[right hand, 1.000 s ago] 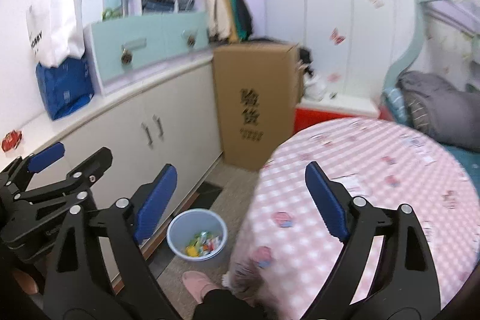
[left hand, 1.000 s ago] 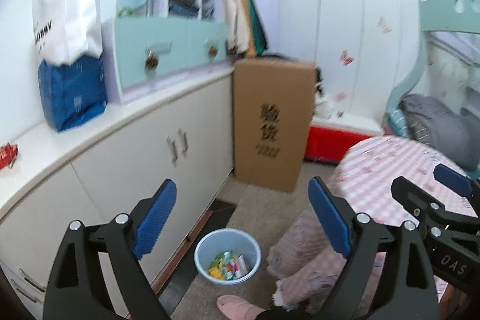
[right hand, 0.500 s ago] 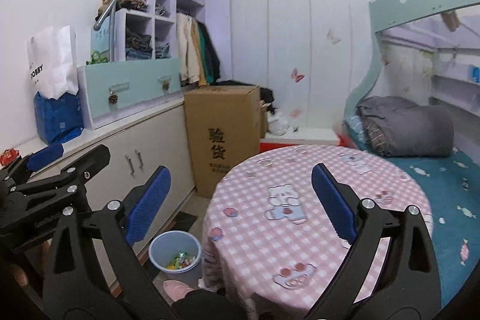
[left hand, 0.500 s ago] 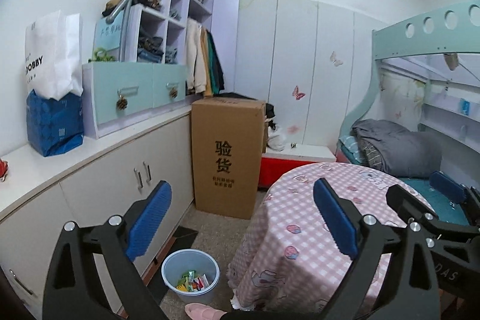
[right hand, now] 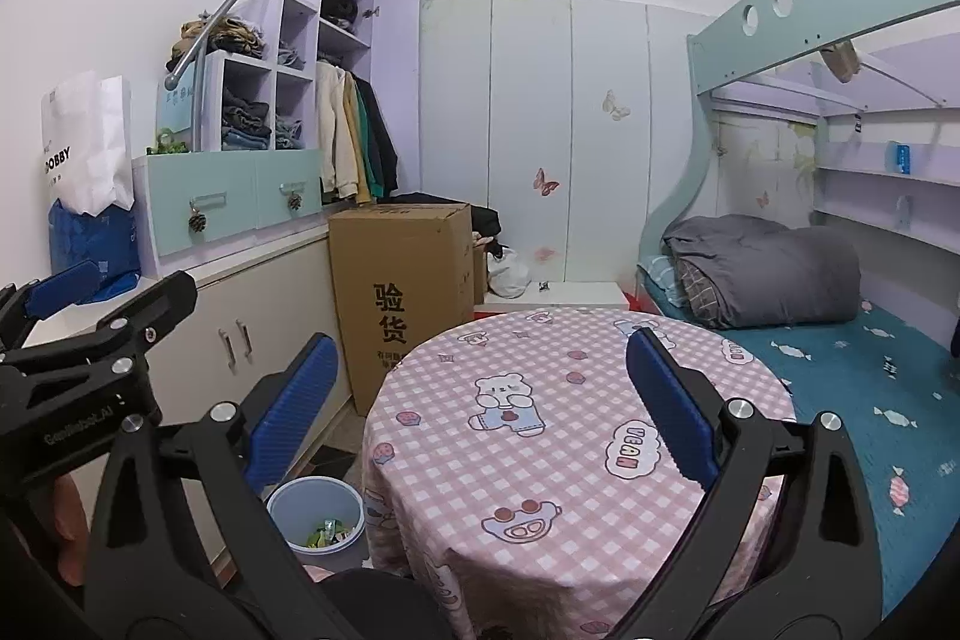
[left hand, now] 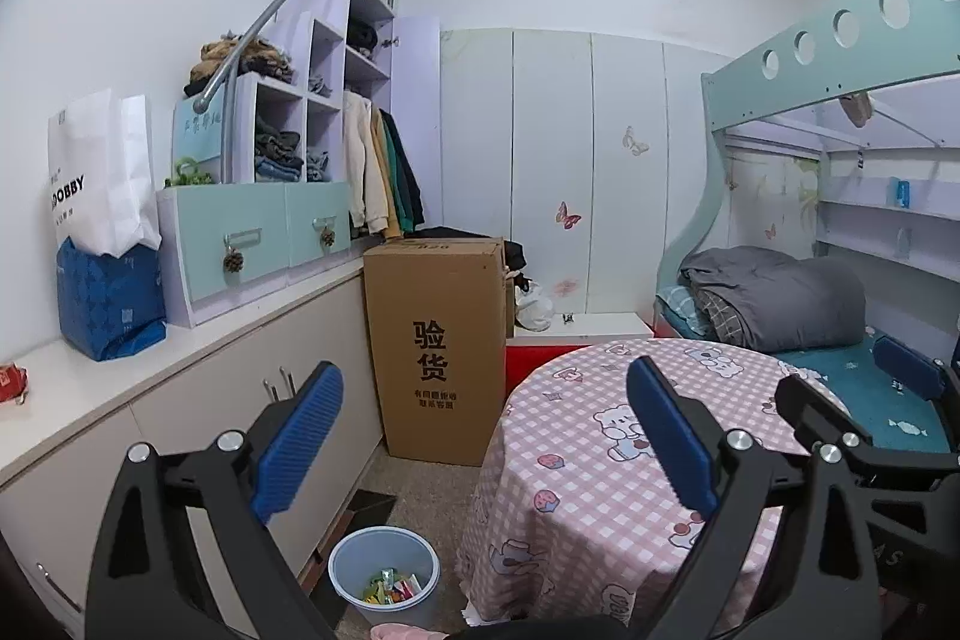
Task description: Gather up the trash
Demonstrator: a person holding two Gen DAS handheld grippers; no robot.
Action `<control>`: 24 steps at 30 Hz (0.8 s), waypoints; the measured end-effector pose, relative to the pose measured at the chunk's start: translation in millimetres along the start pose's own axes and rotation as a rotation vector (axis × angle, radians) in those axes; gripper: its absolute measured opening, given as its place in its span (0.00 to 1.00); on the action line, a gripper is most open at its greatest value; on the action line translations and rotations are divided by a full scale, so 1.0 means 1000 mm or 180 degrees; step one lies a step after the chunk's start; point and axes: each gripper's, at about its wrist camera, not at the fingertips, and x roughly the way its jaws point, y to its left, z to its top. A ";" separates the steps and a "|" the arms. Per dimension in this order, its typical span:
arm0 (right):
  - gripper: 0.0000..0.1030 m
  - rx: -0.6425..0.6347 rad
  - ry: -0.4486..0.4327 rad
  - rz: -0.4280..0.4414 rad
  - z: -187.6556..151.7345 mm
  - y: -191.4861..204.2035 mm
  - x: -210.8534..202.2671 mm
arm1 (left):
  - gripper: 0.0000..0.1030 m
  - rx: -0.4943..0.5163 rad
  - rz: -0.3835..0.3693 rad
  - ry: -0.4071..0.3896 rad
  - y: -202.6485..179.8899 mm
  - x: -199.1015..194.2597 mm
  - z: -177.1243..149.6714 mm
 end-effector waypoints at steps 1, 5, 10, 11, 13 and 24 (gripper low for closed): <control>0.92 0.0010 -0.0006 -0.0004 0.000 -0.001 -0.002 | 0.91 0.0006 0.0000 -0.0007 -0.001 -0.001 0.000; 0.92 0.0031 -0.0019 0.0005 0.000 -0.004 -0.006 | 0.91 0.0006 -0.0015 -0.0021 -0.004 -0.006 0.001; 0.92 0.0017 -0.0049 -0.0032 -0.001 -0.004 -0.010 | 0.91 0.0054 -0.0003 -0.0012 -0.009 -0.009 0.000; 0.92 0.0020 -0.0052 -0.0025 -0.001 -0.004 -0.010 | 0.91 0.0060 0.0001 -0.0010 -0.011 -0.010 -0.001; 0.92 0.0037 -0.0041 -0.0003 0.000 -0.005 -0.010 | 0.91 0.0065 0.0004 0.0001 -0.011 -0.009 0.000; 0.92 0.0057 -0.0022 0.0013 -0.001 -0.007 -0.011 | 0.91 0.0065 -0.0006 0.0044 -0.013 -0.005 -0.001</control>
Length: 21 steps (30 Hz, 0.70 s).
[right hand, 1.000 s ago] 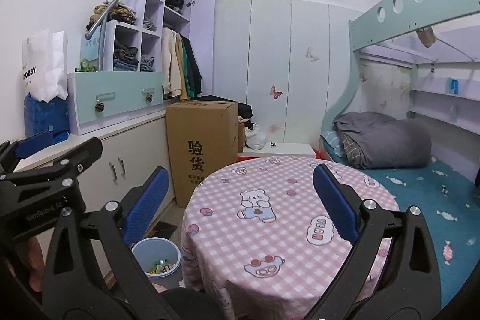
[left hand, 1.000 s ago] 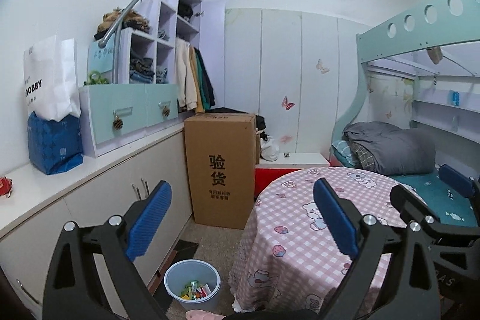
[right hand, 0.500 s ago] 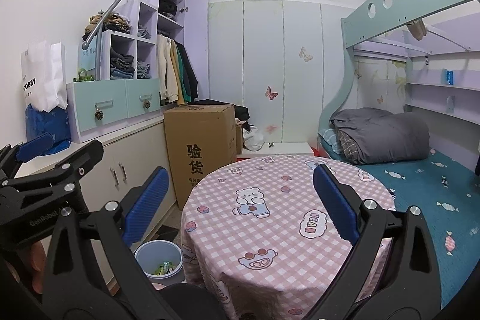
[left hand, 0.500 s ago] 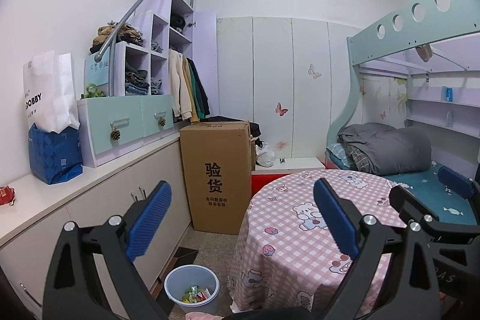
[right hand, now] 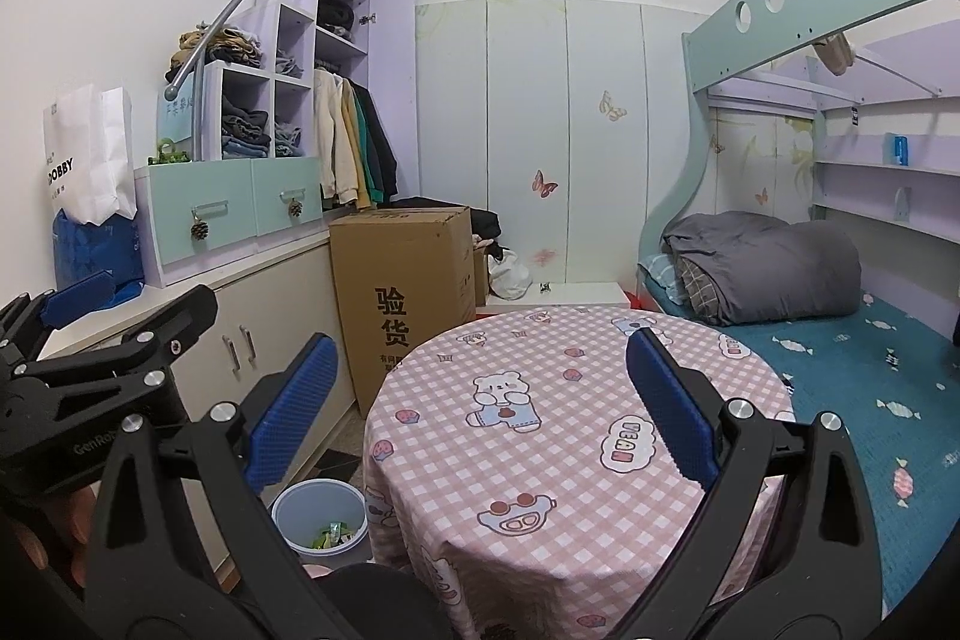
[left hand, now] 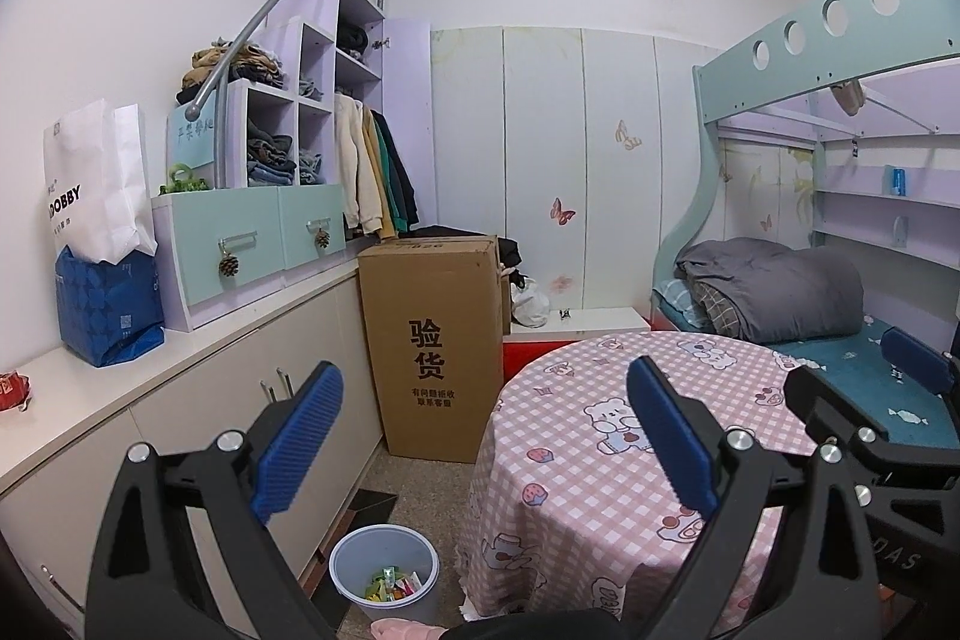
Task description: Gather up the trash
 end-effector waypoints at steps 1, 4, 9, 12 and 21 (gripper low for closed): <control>0.92 0.0000 -0.0003 -0.0002 0.000 0.000 0.000 | 0.91 0.0000 0.0004 0.0000 0.000 0.000 0.000; 0.92 0.0005 0.0003 -0.0001 -0.001 0.000 0.000 | 0.91 0.0006 0.0003 0.0003 0.000 0.001 0.000; 0.92 0.0006 0.0004 0.0001 -0.001 -0.001 0.000 | 0.91 0.0007 -0.0003 0.0012 0.000 0.002 0.000; 0.92 0.0017 0.0021 0.0012 -0.002 -0.001 0.001 | 0.91 0.0009 0.0002 0.0010 0.000 0.002 0.000; 0.92 0.0011 0.0024 -0.0001 -0.007 -0.001 0.001 | 0.91 0.0019 0.0003 0.0014 -0.001 0.002 -0.002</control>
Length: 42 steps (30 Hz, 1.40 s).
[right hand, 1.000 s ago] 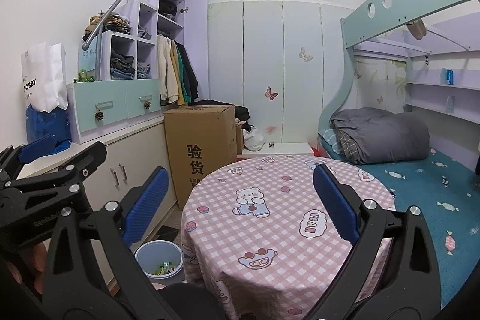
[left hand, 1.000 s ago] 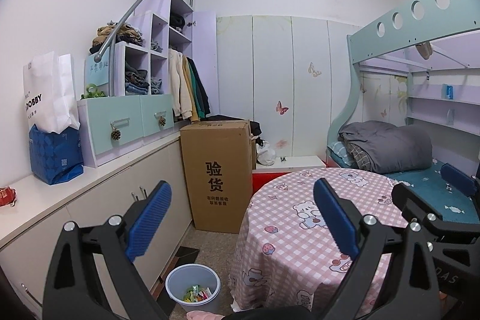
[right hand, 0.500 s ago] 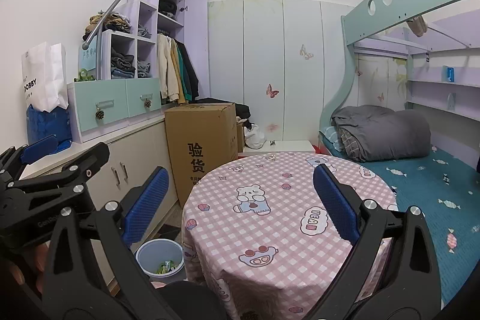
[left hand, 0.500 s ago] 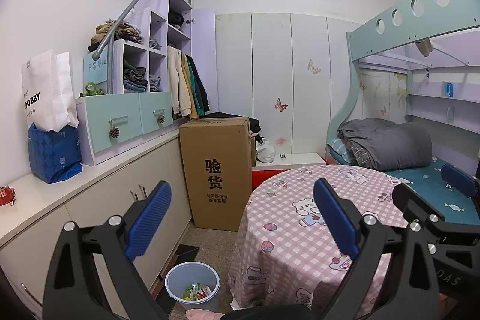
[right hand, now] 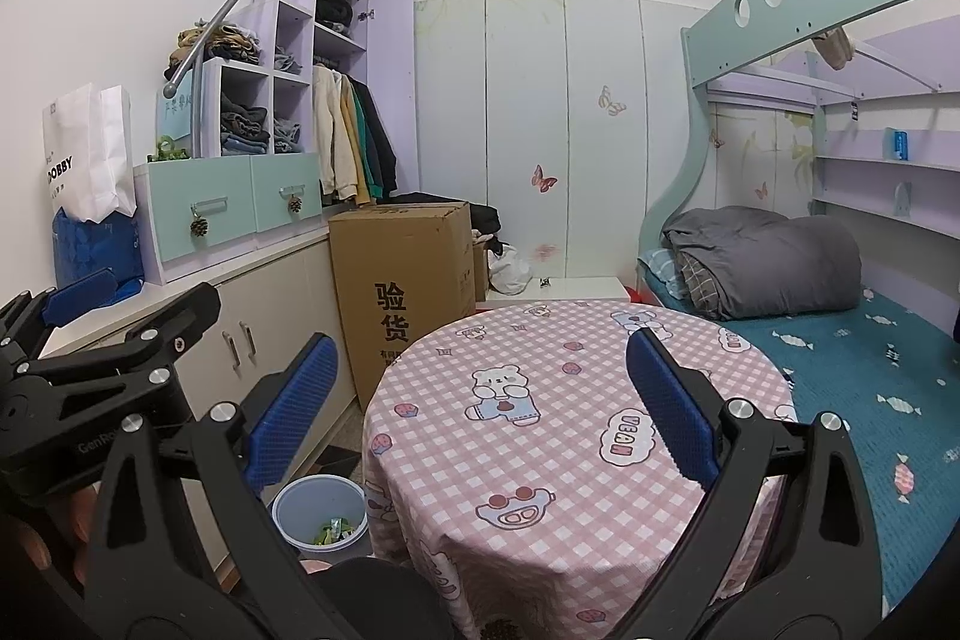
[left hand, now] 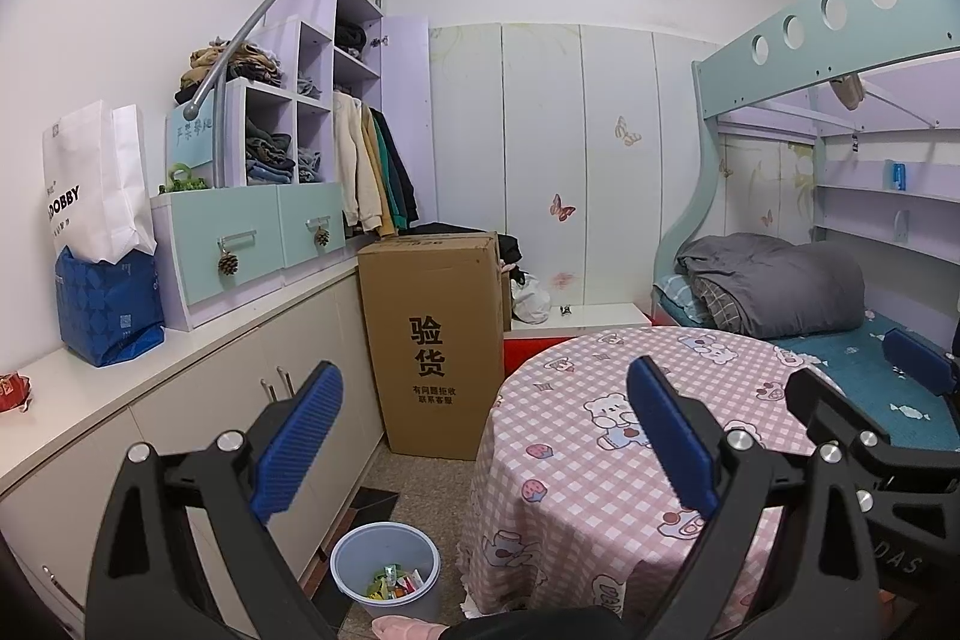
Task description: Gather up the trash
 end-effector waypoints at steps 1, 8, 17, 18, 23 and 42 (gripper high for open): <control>0.92 0.0001 0.0002 0.0002 0.000 0.000 0.000 | 0.91 0.0004 0.0000 -0.0002 0.000 0.000 0.000; 0.92 0.0007 0.0004 0.0001 -0.001 0.000 0.000 | 0.91 0.0016 -0.0001 0.0003 0.001 0.001 -0.001; 0.92 0.0014 0.0011 -0.0001 -0.002 0.000 0.000 | 0.91 0.0026 -0.0002 0.0012 0.001 0.002 -0.003; 0.92 0.0014 0.0009 -0.0002 -0.002 0.000 0.000 | 0.91 0.0027 -0.0004 0.0011 0.001 0.002 -0.003; 0.92 0.0015 0.0013 0.0001 -0.002 -0.001 0.000 | 0.91 0.0027 -0.0003 0.0010 0.002 0.002 -0.003; 0.93 0.0021 0.0019 -0.0012 -0.005 -0.002 0.000 | 0.91 0.0031 -0.0009 0.0011 0.002 0.002 -0.003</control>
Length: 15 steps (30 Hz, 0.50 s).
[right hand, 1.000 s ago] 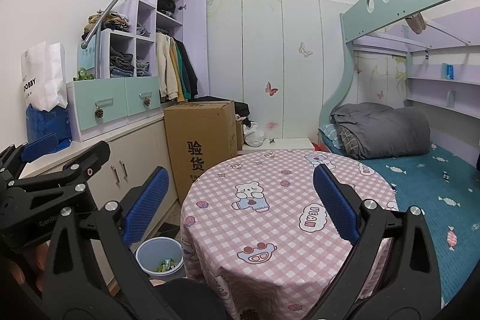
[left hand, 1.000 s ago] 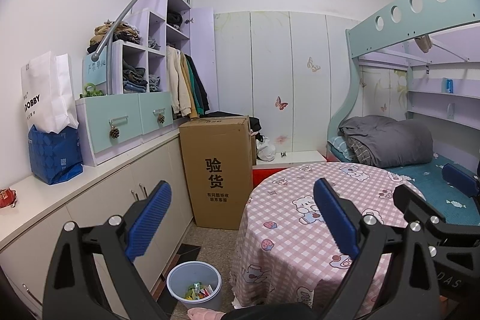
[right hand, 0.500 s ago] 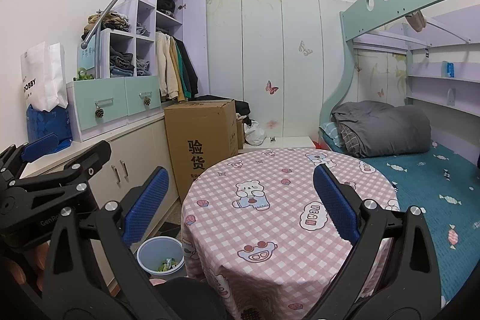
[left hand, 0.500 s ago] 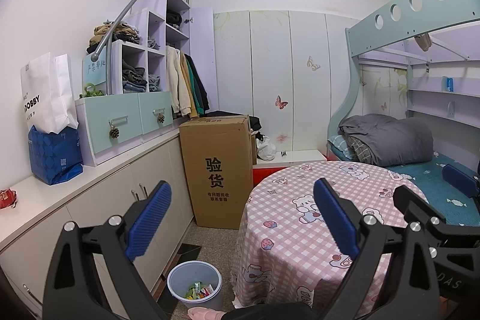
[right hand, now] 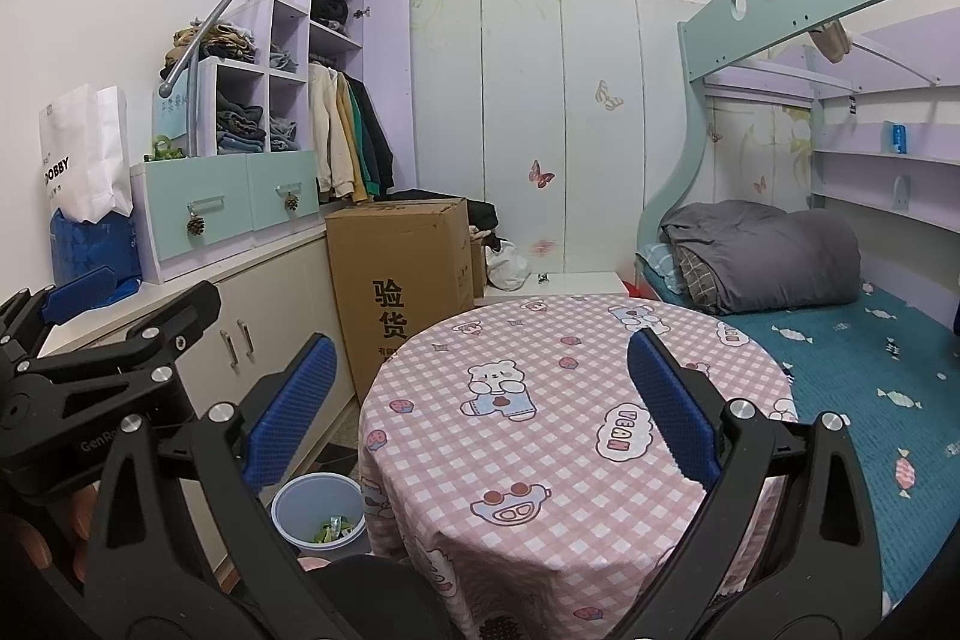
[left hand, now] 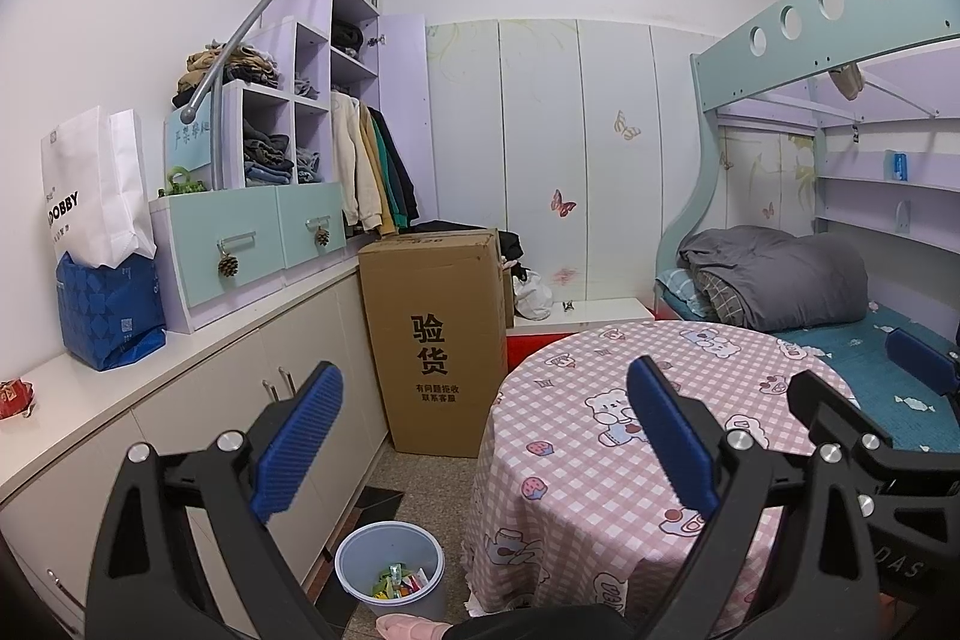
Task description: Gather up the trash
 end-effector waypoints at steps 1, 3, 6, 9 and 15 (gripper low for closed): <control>0.93 0.0004 0.0002 -0.0002 -0.001 0.000 0.000 | 0.91 0.0001 0.0000 0.0001 0.000 0.000 0.000; 0.93 0.0003 0.0005 -0.0003 -0.001 -0.001 0.000 | 0.91 0.0004 0.0003 0.0000 0.000 0.000 -0.001; 0.93 0.0005 0.0007 -0.0002 -0.002 -0.001 0.000 | 0.91 0.0005 0.0000 0.0002 0.001 0.001 0.000; 0.93 0.0004 0.0005 -0.0002 0.000 -0.001 0.000 | 0.91 0.0014 -0.0005 0.0007 0.002 0.001 -0.001; 0.93 0.0003 0.0002 -0.0006 -0.001 -0.001 0.000 | 0.91 0.0022 -0.0011 0.0008 0.003 0.003 -0.001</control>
